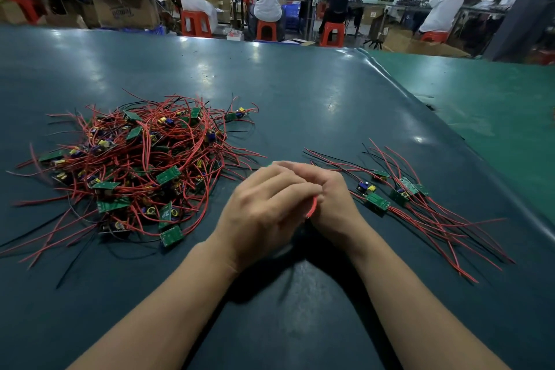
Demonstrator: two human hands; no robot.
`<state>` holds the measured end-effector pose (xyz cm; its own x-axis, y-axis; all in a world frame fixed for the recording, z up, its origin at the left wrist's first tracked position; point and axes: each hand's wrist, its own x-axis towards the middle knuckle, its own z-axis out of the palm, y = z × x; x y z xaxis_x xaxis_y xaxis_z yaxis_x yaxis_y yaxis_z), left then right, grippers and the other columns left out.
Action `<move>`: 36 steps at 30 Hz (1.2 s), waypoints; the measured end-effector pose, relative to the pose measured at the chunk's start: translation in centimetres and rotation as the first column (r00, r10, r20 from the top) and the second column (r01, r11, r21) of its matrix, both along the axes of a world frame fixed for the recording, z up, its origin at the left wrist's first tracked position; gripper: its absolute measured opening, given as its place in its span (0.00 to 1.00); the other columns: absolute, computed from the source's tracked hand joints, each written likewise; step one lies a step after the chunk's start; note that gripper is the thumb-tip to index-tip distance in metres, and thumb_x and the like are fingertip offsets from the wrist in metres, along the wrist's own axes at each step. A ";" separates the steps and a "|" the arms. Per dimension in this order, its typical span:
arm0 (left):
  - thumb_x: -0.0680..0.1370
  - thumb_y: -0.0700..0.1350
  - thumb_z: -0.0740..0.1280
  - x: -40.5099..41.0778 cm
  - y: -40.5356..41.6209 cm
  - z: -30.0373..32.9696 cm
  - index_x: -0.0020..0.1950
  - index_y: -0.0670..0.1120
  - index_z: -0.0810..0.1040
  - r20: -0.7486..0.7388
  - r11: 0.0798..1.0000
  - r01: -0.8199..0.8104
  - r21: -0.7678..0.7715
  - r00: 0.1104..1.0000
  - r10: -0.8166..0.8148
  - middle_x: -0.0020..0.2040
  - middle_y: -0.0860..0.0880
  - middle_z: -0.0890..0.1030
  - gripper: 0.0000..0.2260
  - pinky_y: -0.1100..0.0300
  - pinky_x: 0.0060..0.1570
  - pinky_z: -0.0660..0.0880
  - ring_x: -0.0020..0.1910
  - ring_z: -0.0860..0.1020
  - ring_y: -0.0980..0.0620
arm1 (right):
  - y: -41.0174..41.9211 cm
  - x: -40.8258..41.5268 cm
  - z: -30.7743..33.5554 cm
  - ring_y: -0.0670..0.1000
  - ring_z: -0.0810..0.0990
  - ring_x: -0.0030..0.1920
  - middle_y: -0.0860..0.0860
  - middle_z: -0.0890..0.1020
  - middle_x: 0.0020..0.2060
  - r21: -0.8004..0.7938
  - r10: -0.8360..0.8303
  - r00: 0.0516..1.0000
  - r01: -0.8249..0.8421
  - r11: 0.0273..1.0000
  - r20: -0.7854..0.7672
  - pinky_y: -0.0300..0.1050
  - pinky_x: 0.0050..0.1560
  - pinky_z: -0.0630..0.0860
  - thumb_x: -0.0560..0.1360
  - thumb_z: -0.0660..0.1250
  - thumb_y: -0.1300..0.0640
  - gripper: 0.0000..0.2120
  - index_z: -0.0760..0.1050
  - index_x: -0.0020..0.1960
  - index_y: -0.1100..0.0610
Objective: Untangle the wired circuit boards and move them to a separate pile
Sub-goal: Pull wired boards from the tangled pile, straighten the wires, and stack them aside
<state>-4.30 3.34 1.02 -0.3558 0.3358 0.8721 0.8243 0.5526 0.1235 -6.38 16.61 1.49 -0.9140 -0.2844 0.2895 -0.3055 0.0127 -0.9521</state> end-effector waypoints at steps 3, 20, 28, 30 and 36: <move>0.76 0.39 0.72 0.0 -0.4 0.3 0.51 0.37 0.83 0.006 0.995 -0.030 0.091 1.000 0.029 0.49 0.45 0.83 0.07 0.54 0.51 0.76 0.46 0.79 0.45 | 0.0 -0.2 0.3 0.49 0.79 0.34 0.50 0.82 0.34 -0.123 -0.105 0.994 0.109 0.986 0.037 0.41 0.32 0.75 0.74 0.68 0.65 0.06 0.82 0.45 0.56; 0.77 0.47 0.66 -1.1 -0.7 0.7 0.49 0.43 0.78 0.555 0.553 -0.246 0.796 0.664 -0.502 0.39 0.49 0.83 0.07 0.63 0.28 0.75 0.30 0.78 0.54 | 1.2 -0.3 0.8 0.50 0.78 0.28 0.55 0.83 0.36 -0.296 0.131 0.943 -0.036 0.955 0.305 0.37 0.24 0.71 0.74 0.68 0.64 0.07 0.82 0.50 0.55; 0.72 0.52 0.69 -1.5 -1.4 1.2 0.42 0.43 0.81 0.452 0.338 -0.303 0.891 0.522 -0.723 0.27 0.48 0.76 0.12 0.65 0.23 0.68 0.21 0.71 0.56 | 0.5 -0.2 0.7 0.47 0.75 0.24 0.55 0.81 0.39 -0.115 -0.047 0.937 0.092 0.989 0.346 0.36 0.21 0.70 0.79 0.66 0.63 0.08 0.79 0.57 0.57; 0.71 0.51 0.70 -1.0 -0.9 1.0 0.40 0.43 0.82 0.548 0.471 -0.284 0.835 0.491 -0.677 0.26 0.49 0.75 0.11 0.66 0.21 0.66 0.20 0.70 0.56 | 0.6 -0.4 0.6 0.47 0.70 0.22 0.53 0.78 0.33 -0.172 -0.022 0.922 0.096 0.980 0.387 0.34 0.20 0.65 0.77 0.68 0.53 0.07 0.82 0.50 0.54; 0.68 0.49 0.71 -0.2 -0.1 0.8 0.41 0.42 0.82 0.684 0.694 -0.179 0.697 0.456 -0.569 0.28 0.51 0.79 0.11 0.68 0.28 0.73 0.26 0.76 0.58 | 1.1 -0.4 0.8 0.44 0.60 0.22 0.48 0.67 0.25 -0.270 0.059 0.921 0.052 0.962 0.385 0.32 0.21 0.56 0.67 0.72 0.50 0.11 0.85 0.44 0.55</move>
